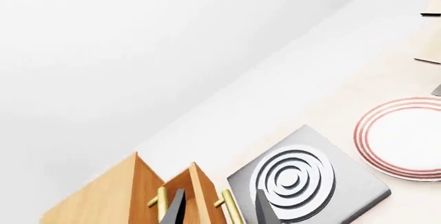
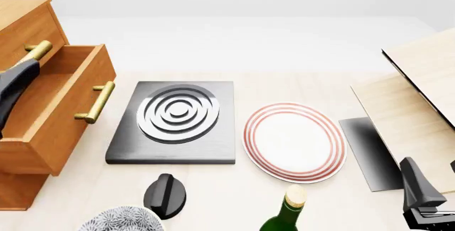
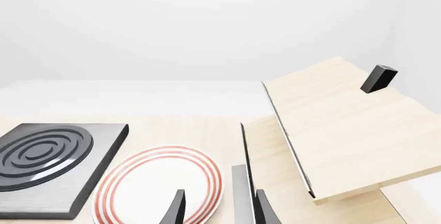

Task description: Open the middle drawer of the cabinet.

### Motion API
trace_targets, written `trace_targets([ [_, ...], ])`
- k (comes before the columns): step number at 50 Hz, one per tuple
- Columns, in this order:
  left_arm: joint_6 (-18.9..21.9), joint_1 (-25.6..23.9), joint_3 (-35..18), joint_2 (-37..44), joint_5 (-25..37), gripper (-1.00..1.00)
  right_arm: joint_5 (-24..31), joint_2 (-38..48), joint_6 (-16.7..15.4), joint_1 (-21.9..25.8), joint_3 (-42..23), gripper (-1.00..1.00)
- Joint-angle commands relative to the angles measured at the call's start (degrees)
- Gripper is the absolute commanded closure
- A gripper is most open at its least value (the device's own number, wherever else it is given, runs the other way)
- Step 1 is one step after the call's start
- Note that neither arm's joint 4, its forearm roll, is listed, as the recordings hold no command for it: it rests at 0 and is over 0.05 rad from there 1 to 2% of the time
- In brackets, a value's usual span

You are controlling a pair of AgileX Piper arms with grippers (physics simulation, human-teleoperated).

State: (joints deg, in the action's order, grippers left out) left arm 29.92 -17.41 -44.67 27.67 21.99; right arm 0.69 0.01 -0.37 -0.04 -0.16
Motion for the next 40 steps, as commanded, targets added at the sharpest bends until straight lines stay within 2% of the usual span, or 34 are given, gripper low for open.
trace_targets([
  [1, -7.9, 1.0, -4.3, 1.4, 6.1, -1.0, -0.2, 0.0, 0.1, 0.0, -0.1, -1.0],
  [3, -7.2, 1.9, -4.0, 0.4, 6.1, -1.0, -0.2, 0.0, 0.1, 0.0, -0.1, -1.0],
  [12, -13.7, 2.1, -7.0, 4.0, 11.5, -1.0, -0.2, 0.0, 0.1, 0.0, -0.1, -1.0],
  [16, -15.4, 1.6, -8.4, 4.5, 13.4, -1.0, -0.2, 0.0, 0.1, 0.0, -0.1, -1.0],
  [20, -19.5, 0.7, -10.1, 6.3, 16.2, -1.0, -0.2, 0.0, 0.1, 0.0, -0.1, -1.0],
  [22, -19.6, 0.7, -10.5, 6.2, 16.5, -1.0, -0.2, 0.0, 0.1, 0.0, -0.1, -1.0],
  [32, -26.1, 2.5, -13.4, 7.7, 20.9, -1.0, -0.2, 0.0, 0.1, 0.0, -0.1, -1.0],
  [40, -28.7, 4.1, -15.1, 7.4, 23.0, -1.0, -0.2, 0.0, 0.1, 0.0, -0.1, -1.0],
])
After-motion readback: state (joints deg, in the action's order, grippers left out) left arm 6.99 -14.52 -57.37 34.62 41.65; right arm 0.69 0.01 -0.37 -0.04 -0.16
